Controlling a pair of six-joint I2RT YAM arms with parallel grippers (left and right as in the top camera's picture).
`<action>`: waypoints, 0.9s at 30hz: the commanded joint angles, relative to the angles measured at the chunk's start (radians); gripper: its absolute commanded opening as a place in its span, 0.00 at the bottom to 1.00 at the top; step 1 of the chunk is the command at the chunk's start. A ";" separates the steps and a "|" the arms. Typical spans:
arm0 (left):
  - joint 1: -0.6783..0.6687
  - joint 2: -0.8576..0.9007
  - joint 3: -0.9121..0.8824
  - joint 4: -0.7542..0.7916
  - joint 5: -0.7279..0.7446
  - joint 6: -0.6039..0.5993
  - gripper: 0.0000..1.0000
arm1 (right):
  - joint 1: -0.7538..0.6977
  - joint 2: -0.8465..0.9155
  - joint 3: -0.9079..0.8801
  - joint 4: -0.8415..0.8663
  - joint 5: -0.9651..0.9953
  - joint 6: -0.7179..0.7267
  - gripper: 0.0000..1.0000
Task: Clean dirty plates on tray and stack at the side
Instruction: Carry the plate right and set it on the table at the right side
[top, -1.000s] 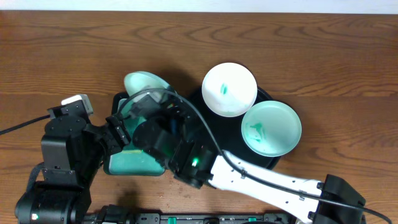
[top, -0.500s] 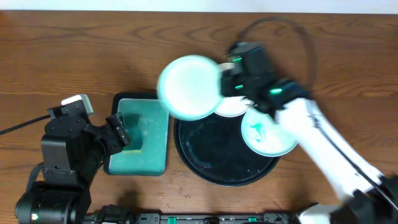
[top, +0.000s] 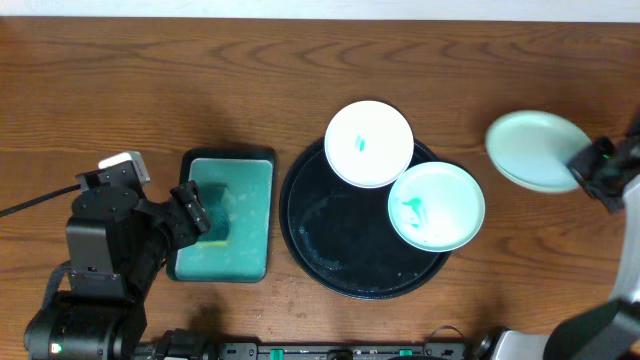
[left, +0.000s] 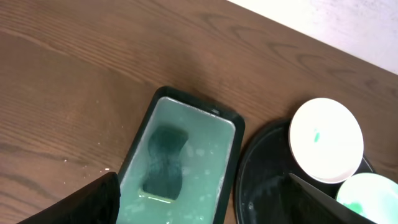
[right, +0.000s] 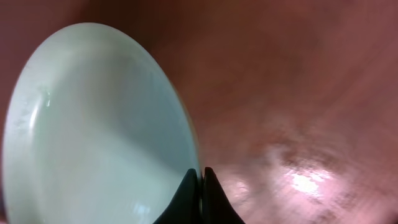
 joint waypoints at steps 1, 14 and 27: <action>0.003 0.000 0.014 -0.002 -0.001 0.010 0.82 | -0.074 0.086 -0.021 -0.013 0.012 0.014 0.01; 0.003 0.000 0.014 -0.002 -0.001 0.010 0.82 | -0.009 0.150 -0.154 0.092 -0.028 -0.007 0.26; 0.003 0.000 0.014 -0.002 -0.001 0.010 0.82 | 0.359 -0.063 -0.211 0.033 -0.137 -0.221 0.80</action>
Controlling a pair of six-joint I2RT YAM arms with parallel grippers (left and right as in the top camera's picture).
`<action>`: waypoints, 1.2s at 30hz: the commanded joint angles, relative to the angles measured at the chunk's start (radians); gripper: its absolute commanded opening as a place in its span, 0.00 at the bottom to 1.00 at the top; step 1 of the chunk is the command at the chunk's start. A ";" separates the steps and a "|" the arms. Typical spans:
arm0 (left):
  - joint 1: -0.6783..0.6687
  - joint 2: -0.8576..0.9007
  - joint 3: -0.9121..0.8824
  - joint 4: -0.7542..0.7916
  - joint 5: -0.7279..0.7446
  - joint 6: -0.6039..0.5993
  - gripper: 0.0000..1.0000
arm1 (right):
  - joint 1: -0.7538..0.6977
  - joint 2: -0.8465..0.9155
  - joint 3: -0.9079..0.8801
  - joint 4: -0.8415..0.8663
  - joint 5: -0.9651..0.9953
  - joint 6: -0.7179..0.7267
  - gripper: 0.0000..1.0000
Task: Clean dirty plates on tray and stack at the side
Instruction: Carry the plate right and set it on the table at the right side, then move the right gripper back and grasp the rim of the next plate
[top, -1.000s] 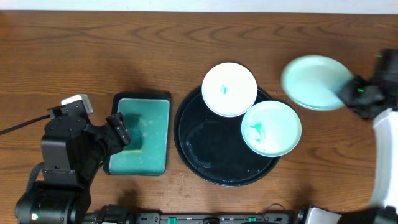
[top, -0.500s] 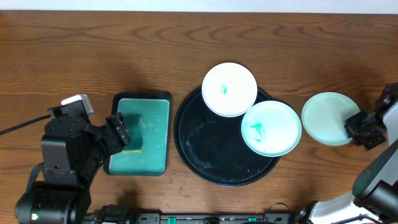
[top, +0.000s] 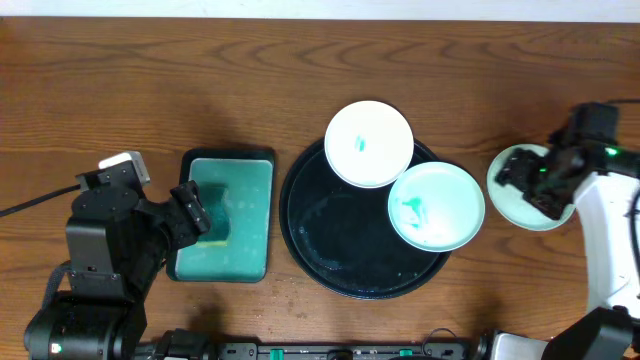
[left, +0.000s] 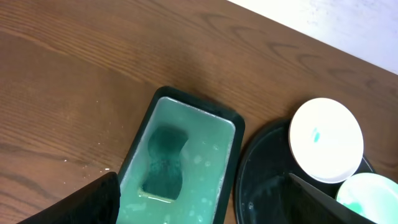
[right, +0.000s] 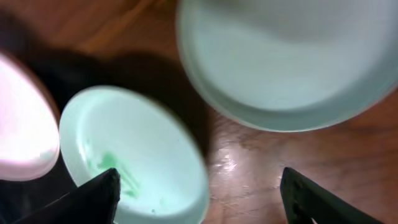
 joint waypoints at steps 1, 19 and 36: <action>0.003 0.000 0.014 -0.002 -0.002 0.010 0.82 | 0.090 0.023 -0.069 0.053 0.047 -0.036 0.80; 0.003 0.000 0.014 -0.002 -0.002 0.010 0.82 | 0.166 -0.011 -0.260 0.252 -0.082 -0.093 0.01; 0.003 0.000 0.014 -0.002 -0.002 0.010 0.82 | 0.581 -0.069 -0.426 0.303 -0.013 0.193 0.01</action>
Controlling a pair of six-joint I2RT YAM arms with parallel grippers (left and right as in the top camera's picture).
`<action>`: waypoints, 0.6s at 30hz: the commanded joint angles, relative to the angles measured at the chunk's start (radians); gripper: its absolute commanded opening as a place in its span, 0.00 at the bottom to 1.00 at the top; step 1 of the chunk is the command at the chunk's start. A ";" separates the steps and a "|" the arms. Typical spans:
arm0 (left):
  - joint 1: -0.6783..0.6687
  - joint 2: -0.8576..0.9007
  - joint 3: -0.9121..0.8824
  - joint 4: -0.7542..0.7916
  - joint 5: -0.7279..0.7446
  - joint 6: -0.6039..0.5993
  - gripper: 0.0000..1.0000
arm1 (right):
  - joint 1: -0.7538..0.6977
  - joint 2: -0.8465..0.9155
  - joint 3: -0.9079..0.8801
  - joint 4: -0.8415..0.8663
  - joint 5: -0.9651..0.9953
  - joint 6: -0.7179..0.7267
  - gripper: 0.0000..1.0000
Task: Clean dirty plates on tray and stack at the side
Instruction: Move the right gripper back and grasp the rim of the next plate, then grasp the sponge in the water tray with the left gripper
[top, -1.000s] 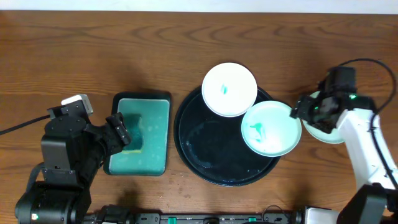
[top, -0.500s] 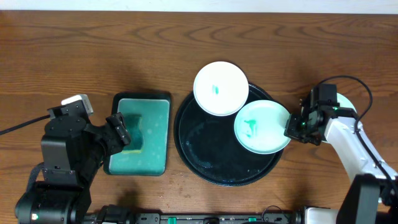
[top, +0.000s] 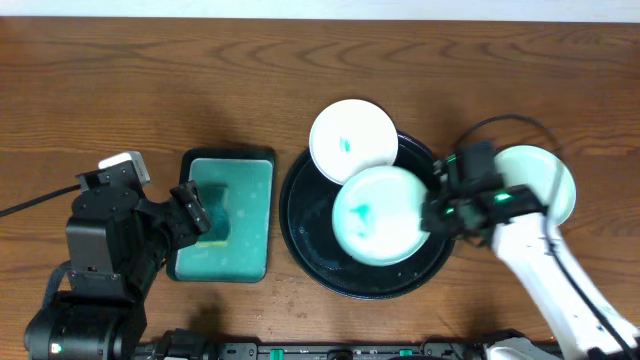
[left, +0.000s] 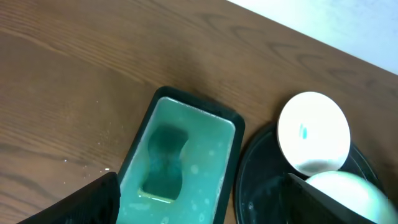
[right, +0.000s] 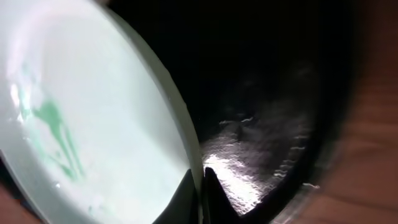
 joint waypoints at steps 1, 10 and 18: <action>0.003 0.000 0.014 -0.002 -0.002 0.010 0.82 | 0.085 0.081 -0.098 0.101 0.023 0.136 0.01; 0.003 0.004 0.014 0.005 -0.002 -0.005 0.82 | 0.105 0.099 -0.019 0.132 -0.009 -0.054 0.36; 0.003 0.034 -0.025 -0.012 0.093 -0.008 0.82 | 0.083 -0.048 0.075 0.091 -0.008 -0.151 0.39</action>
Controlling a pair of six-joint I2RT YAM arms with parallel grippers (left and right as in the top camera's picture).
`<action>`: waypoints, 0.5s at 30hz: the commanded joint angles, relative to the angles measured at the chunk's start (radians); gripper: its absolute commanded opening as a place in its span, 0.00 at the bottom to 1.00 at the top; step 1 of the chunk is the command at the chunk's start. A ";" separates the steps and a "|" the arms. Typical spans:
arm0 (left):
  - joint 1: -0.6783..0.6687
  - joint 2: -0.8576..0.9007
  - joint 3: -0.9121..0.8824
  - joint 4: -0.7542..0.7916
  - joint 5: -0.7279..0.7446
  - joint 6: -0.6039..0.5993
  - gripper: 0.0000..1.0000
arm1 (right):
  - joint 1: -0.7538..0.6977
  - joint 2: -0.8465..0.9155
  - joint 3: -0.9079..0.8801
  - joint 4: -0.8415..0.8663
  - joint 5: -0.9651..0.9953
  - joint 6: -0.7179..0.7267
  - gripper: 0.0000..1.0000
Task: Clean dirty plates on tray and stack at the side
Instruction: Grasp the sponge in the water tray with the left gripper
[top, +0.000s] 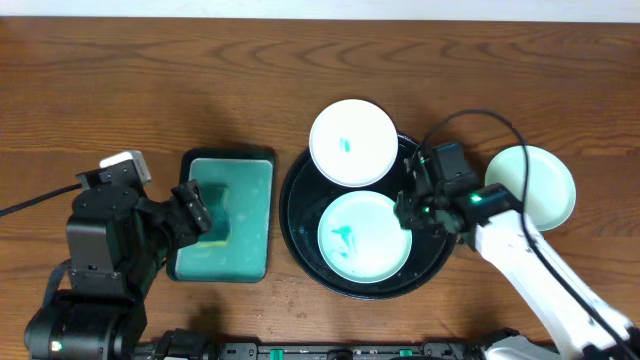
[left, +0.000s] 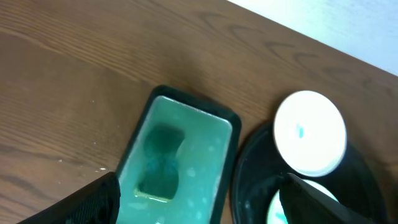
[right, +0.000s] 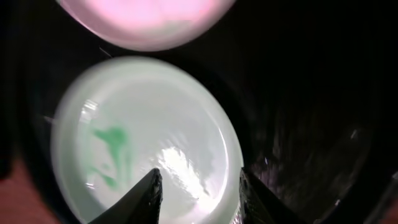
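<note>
A black round tray (top: 300, 215) holds two dirty plates. A white plate (top: 352, 142) with a small green smear rests on the tray's back rim. A pale green plate (top: 365, 237) with a green smear (right: 112, 146) lies flat in the tray's middle. My right gripper (top: 408, 212) hangs open at that plate's right edge, its fingers (right: 144, 198) apart over the rim with nothing between them. My left gripper (left: 200, 182) is open above the basin (top: 228, 215), where a dark sponge (left: 158, 155) lies in green water.
One clean pale green plate (top: 535, 185) sits on the wood to the right of the tray. The right arm's cable (top: 480, 120) loops above the tray's right edge. The left arm's base (top: 100, 250) fills the front left corner.
My right gripper was shut on the pale green plate's rim, with the plate tilted. It is now open, and the plate lies flat, slightly further left and forward in the tray.
My right gripper was shut on the clean plate's rim at the right. Then it hung open above that plate, set down beside the tray. Then it was shut on the dirty pale green plate, which was nearer the tray's middle, and now it has let go. The left arm stayed still.
</note>
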 joint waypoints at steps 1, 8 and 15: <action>0.003 0.047 -0.042 -0.033 0.074 -0.005 0.82 | -0.010 -0.063 0.024 0.001 0.000 -0.052 0.39; 0.004 0.307 -0.167 -0.080 -0.011 -0.033 0.76 | -0.010 -0.069 0.023 -0.012 0.000 -0.052 0.39; 0.027 0.667 -0.176 0.042 -0.005 -0.032 0.61 | -0.010 -0.069 0.023 -0.042 0.015 -0.051 0.38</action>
